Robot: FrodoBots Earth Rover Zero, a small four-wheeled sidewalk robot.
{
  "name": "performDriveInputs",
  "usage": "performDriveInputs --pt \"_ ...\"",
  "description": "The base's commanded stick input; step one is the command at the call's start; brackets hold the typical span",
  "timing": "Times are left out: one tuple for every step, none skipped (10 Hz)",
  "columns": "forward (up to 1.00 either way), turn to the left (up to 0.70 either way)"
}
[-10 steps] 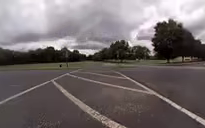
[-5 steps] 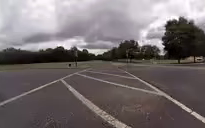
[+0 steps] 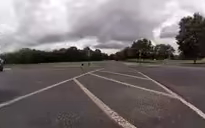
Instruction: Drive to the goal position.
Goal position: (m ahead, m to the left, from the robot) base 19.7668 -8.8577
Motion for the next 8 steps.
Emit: performDriveInputs --pt "0.0 0.45" --pt "0.0 0.45" --pt "0.0 0.45" --pt "0.0 0.45" --pt "0.0 0.0" --pt "0.0 0.0" --pt "0.0 0.0" --pt "0.0 0.0"
